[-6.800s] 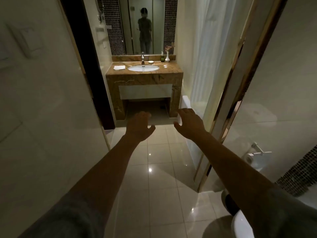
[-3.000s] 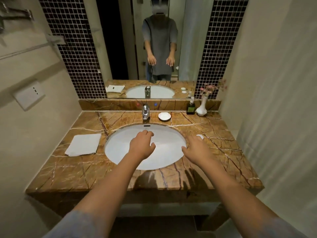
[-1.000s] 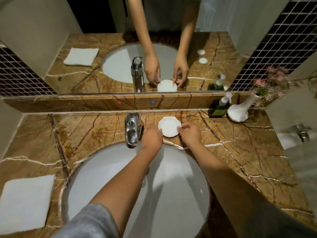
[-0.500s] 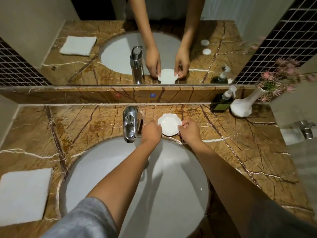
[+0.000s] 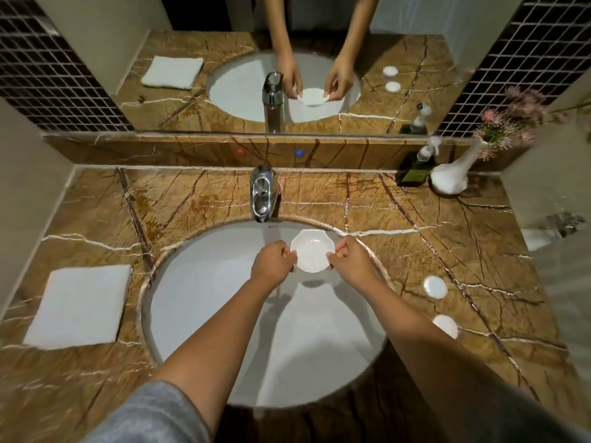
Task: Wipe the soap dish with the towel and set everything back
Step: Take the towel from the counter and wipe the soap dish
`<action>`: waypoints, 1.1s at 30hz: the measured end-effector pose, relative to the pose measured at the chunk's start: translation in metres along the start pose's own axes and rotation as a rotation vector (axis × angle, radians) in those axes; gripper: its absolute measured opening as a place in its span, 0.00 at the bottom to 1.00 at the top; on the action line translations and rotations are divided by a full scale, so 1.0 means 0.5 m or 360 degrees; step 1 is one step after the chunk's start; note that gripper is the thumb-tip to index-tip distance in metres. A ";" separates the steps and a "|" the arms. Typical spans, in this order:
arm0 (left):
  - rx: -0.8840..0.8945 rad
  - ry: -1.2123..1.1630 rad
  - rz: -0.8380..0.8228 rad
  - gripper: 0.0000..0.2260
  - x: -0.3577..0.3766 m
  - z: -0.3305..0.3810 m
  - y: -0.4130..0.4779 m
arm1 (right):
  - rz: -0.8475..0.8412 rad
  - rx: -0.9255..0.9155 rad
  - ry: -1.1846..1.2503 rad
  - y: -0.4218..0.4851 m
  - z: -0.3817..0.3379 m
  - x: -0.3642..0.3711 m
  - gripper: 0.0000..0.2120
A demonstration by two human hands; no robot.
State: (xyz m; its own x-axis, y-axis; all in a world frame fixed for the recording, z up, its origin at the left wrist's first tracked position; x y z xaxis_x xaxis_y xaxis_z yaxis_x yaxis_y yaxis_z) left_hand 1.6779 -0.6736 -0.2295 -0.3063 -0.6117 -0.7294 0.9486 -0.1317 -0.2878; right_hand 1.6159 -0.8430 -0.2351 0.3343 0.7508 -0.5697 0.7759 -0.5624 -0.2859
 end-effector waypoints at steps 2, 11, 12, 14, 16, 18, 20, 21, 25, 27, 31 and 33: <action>-0.0016 -0.0131 -0.0096 0.10 -0.011 -0.028 -0.019 | -0.0070 -0.0082 -0.0085 -0.025 0.013 0.006 0.08; 0.0393 0.0434 -0.0096 0.11 -0.054 -0.088 -0.070 | -0.0134 -0.0788 -0.0561 -0.096 0.001 0.023 0.10; 0.0440 0.0499 -0.0072 0.11 -0.055 -0.093 -0.073 | -0.0122 -0.0852 -0.0580 -0.101 -0.005 0.025 0.09; 0.0485 0.0561 -0.0003 0.11 -0.056 -0.101 -0.077 | -0.0095 -0.0945 -0.0605 -0.110 -0.013 0.030 0.09; 0.0505 0.0540 0.0075 0.11 -0.055 -0.109 -0.079 | -0.0073 -0.0986 -0.0638 -0.117 -0.017 0.037 0.09; 0.0510 0.0543 0.0106 0.10 -0.054 -0.114 -0.087 | -0.0088 -0.0990 -0.0688 -0.124 -0.018 0.042 0.09; 0.0511 0.0534 0.0131 0.09 -0.054 -0.122 -0.094 | -0.0111 -0.1006 -0.0728 -0.128 -0.022 0.049 0.08; 0.0493 0.0498 0.0164 0.09 -0.056 -0.128 -0.099 | -0.0112 -0.1021 -0.0733 -0.130 -0.026 0.053 0.07; 0.0397 0.0443 0.0187 0.12 -0.061 -0.149 -0.105 | -0.0126 -0.0985 -0.0746 -0.135 -0.042 0.066 0.06; 0.0338 0.0394 0.0205 0.11 -0.065 -0.160 -0.100 | -0.0127 -0.0814 -0.0638 -0.137 -0.044 0.079 0.06; 0.0133 0.0205 0.0219 0.09 -0.105 -0.195 -0.084 | -0.0240 -0.0131 -0.0298 -0.141 -0.075 0.124 0.09; 0.0014 -0.0088 0.0186 0.08 -0.131 -0.223 -0.084 | -0.0361 0.0047 -0.0155 -0.144 -0.100 0.153 0.11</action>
State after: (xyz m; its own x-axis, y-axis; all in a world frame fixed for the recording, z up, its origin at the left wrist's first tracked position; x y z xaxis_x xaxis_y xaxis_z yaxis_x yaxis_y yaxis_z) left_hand 1.6494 -0.5411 -0.2389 -0.1890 -0.6654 -0.7222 0.9783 -0.0637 -0.1973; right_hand 1.6124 -0.7279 -0.2195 0.0989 0.8230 -0.5594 0.8087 -0.3940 -0.4367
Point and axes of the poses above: each hand's wrist, its own y-axis towards the middle knuckle, its own x-axis out of the palm, z = x × y, the point moved 2 cm from there along y, towards the middle knuckle, and after that the axes turned 11 degrees about z, right-handed, at the moved point
